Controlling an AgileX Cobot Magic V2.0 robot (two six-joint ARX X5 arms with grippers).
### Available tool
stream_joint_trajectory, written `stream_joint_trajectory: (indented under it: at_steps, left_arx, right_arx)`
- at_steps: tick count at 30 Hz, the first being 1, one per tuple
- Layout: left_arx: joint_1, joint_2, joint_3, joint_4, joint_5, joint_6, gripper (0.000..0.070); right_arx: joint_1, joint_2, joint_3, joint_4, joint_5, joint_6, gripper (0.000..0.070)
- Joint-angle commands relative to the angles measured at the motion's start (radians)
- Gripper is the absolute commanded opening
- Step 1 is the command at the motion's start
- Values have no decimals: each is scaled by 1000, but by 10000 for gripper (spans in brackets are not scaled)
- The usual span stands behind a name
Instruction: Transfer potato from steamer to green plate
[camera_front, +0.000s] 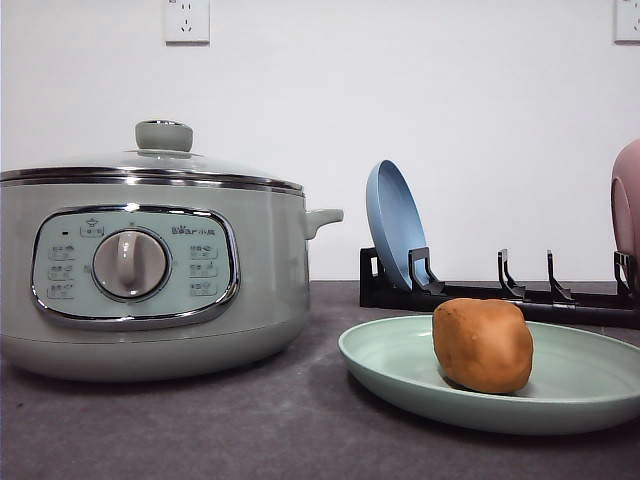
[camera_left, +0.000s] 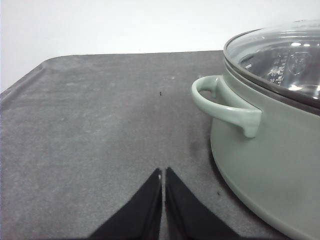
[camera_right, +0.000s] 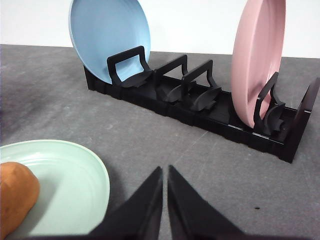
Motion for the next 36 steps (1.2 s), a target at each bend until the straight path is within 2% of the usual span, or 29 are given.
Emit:
stream_joint_trajectory:
  at_steps: [1,36]
  left_arx:
    - [1,-2,-16,-11,1,-2,1]
    - [1,-2,-16,-11,1,-2,1]
  right_arx:
    - [2,-3,-6,-8,0,-4,4]
    - [2,-3,-5,0,0,4,4]
